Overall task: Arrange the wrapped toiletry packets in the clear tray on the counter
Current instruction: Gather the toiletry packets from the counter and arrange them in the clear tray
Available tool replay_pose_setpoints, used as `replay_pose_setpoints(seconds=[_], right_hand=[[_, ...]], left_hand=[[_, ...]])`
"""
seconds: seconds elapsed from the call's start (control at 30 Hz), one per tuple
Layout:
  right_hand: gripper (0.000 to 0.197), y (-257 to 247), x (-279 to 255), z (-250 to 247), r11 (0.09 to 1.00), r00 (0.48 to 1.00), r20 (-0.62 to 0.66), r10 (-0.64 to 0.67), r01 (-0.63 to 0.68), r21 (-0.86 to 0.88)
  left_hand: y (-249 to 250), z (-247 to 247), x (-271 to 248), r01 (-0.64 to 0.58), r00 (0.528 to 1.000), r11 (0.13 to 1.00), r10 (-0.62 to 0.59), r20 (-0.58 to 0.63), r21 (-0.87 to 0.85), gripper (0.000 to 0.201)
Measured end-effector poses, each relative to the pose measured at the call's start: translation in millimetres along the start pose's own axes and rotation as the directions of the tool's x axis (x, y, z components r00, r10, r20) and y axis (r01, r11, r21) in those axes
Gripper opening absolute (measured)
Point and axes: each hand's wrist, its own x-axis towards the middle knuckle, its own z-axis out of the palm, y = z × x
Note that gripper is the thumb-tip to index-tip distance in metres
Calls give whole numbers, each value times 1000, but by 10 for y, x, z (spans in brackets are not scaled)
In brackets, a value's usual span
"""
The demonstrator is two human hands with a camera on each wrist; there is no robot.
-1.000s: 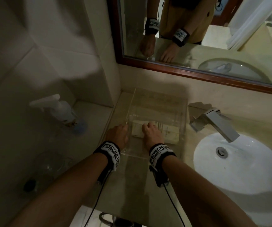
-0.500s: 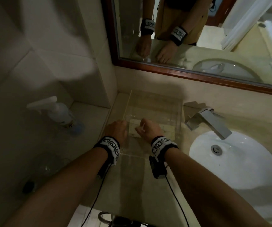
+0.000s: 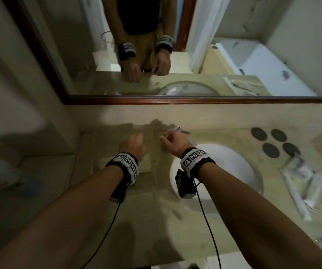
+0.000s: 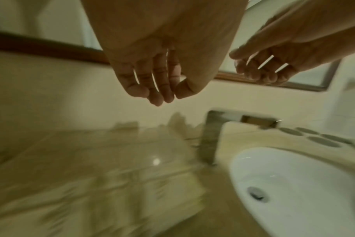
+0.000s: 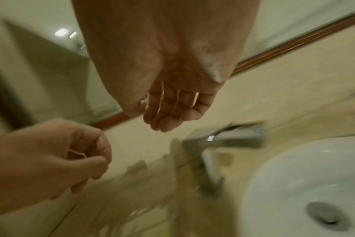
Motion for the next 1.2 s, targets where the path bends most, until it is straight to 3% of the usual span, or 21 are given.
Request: replay_pose_setpoints(seconds=[0.13, 0.27, 0.37, 0.5, 0.67, 0.93, 1.2], right_hand=[[33, 501, -355, -538, 999, 997, -52, 48, -49, -20], [29, 1143, -819, -1042, 988, 992, -54, 117, -122, -96], [31, 1685, -1220, -1383, 977, 987, -41, 158, -162, -138], [30, 2394, -1769, -1774, 960, 973, -39, 225, -229, -160], [31, 3201, -2436, -2175, 925, 943, -92, 321, -332, -182], [27, 4149, -3002, -2445, 843, 844, -135, 519, -532, -82], [26, 4801, -2913, -2512, 773, 780, -92, 619, -626, -103]], left_hand=[[793, 30, -96, -102, 995, 994, 103, 14, -47, 23], [1680, 63, -310, -260, 965, 964, 262, -28, 51, 28], [2388, 166, -531, -347, 937, 932, 348, 13, 102, 15], [3283, 447, -817, -411, 911, 903, 400, 103, 123, 19], [4234, 824, -1077, -543, 838, 834, 530, 132, 95, 11], [5185, 1329, -1152, -667, 739, 739, 640, 210, 95, 14], [5672, 1881, -834, -730, 671, 673, 668, 321, 123, 21]])
